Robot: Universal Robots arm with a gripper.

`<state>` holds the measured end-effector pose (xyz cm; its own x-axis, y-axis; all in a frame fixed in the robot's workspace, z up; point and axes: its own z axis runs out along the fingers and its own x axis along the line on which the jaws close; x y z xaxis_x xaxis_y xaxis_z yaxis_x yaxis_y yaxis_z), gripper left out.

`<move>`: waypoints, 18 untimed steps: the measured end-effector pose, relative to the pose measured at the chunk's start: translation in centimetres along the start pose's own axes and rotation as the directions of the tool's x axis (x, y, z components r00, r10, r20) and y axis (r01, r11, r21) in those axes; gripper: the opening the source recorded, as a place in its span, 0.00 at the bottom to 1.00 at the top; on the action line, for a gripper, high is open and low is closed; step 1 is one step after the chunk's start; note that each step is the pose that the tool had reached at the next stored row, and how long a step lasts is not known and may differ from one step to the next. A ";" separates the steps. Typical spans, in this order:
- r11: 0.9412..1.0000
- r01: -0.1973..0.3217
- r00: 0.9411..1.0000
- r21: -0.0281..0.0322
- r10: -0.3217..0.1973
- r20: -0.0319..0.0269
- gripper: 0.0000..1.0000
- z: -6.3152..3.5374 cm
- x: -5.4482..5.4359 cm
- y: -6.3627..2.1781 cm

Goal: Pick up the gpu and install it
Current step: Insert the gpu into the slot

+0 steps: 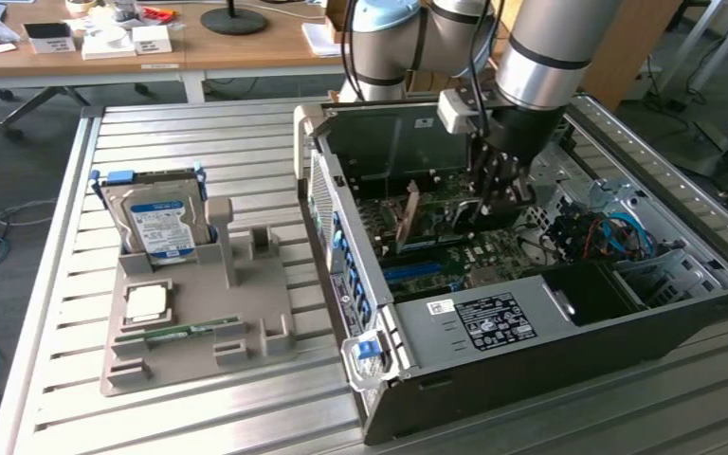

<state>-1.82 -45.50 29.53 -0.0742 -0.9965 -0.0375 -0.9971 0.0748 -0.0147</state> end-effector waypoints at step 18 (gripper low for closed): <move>1.000 0.000 1.000 0.000 0.000 0.000 0.27 0.60 0.7 0.70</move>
<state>-2.55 -46.09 28.90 -0.0743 -0.9965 -0.0375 -0.9971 0.0749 -0.0147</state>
